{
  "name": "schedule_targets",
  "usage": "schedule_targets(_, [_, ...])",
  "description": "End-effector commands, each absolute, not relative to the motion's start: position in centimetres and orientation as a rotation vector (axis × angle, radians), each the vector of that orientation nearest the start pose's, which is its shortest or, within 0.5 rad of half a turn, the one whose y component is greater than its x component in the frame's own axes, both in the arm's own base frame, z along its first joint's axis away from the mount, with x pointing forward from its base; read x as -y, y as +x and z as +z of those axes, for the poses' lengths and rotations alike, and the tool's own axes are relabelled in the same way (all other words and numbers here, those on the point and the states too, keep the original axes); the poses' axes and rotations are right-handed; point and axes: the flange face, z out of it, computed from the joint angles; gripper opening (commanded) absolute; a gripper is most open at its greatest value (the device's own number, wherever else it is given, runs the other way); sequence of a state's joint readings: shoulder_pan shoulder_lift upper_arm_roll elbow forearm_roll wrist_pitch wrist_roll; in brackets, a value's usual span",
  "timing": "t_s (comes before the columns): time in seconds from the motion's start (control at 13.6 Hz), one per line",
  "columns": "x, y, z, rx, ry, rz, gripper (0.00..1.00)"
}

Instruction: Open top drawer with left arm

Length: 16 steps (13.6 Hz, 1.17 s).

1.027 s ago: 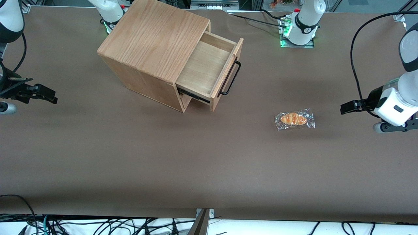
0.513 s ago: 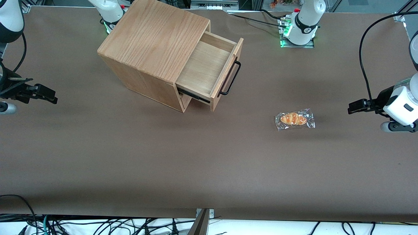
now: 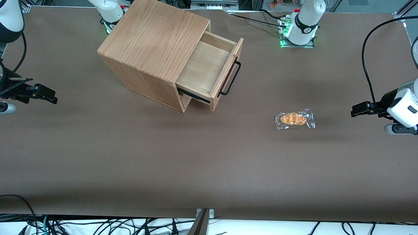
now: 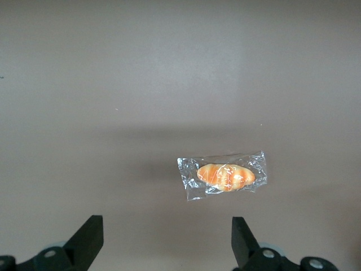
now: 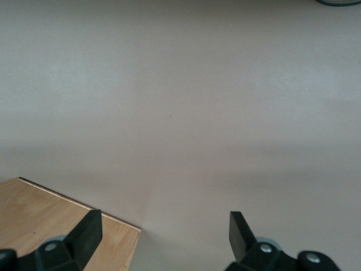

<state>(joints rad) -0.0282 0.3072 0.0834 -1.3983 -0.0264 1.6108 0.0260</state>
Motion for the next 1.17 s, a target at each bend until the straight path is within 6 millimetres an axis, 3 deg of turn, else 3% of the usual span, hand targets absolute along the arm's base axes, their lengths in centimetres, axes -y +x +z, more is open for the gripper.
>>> schedule_targets(0.0, [-3.0, 64.5, 51.9, 0.021, -3.153, 0.130, 1.00])
schedule_targets(1.1, [-2.6, 64.0, 53.3, 0.014, -3.152, 0.147, 1.00])
